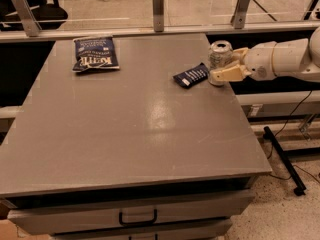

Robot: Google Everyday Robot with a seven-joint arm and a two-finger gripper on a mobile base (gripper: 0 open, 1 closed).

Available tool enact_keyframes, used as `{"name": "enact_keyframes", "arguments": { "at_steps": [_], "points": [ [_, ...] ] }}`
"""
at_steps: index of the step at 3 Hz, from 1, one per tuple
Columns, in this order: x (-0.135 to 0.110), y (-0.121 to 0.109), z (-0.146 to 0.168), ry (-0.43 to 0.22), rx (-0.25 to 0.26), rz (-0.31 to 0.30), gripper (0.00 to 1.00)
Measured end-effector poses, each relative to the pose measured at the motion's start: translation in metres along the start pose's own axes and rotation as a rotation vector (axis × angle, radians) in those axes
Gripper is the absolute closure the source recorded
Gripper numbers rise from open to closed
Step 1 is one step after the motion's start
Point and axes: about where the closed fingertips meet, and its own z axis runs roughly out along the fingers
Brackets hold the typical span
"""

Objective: Move 7up can near rxbar blueberry

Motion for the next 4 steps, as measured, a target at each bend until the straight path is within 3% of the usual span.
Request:
{"name": "enact_keyframes", "arguments": {
  "at_steps": [1, 2, 3, 4],
  "points": [
    [0.0, 0.0, 0.0, 0.0, 0.0, 0.0, 0.12],
    [-0.012, -0.006, -0.008, -0.003, 0.014, -0.028, 0.0],
    [-0.024, -0.021, -0.037, 0.0, 0.067, -0.062, 0.0],
    [-0.041, -0.038, -0.089, 0.0, 0.149, -0.117, 0.0]
  ]
}}
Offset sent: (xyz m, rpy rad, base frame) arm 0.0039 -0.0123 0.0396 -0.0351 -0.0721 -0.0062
